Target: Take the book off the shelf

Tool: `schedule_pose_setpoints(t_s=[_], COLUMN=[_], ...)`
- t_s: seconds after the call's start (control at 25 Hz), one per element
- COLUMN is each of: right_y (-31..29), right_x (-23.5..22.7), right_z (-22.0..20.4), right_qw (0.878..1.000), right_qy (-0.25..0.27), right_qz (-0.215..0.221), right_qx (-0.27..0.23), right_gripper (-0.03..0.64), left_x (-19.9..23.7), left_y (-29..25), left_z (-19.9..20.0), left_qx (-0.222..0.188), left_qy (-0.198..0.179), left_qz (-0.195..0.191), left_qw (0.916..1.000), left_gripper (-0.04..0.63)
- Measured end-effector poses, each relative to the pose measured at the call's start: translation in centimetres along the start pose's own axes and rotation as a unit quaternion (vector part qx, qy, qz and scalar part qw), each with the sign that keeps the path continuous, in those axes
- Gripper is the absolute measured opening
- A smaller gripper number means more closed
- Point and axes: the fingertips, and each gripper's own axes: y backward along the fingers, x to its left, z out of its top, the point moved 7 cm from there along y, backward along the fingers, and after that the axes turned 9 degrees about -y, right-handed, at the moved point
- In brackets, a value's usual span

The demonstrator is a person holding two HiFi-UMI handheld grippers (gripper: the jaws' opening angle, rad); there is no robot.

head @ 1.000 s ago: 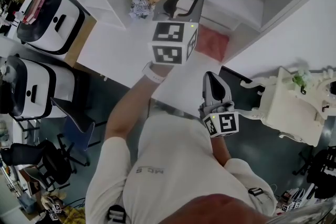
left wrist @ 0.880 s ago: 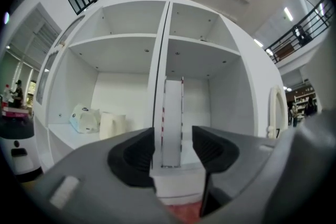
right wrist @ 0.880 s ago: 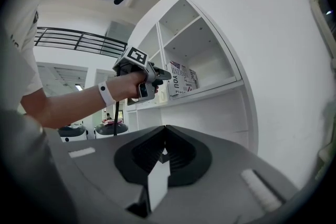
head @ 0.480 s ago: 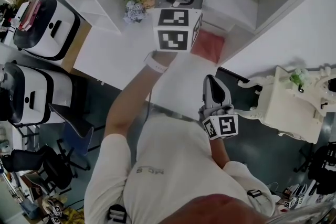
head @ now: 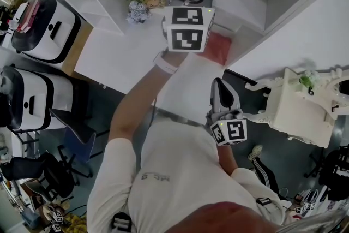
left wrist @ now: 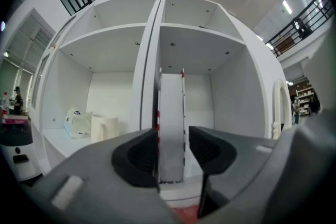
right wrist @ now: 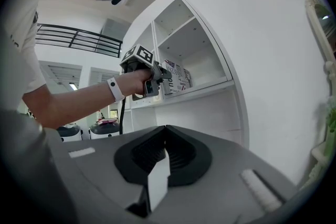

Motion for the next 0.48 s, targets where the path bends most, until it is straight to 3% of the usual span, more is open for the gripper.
schedule_pose_setpoints(t_s=[0.48], right_y=[0.7], right_x=[-0.7], right_z=[0.4], right_qw=[1.000], right_qy=[0.000], right_qz=[-0.012], right_qx=[-0.003], right_gripper=[-0.002], left_x=[-0.8], left_y=[-1.6], left_z=[0.2], left_qx=[0.008], left_qy=[-0.015], left_qz=[0.016], left_qw=[0.9997], left_gripper=[0.170])
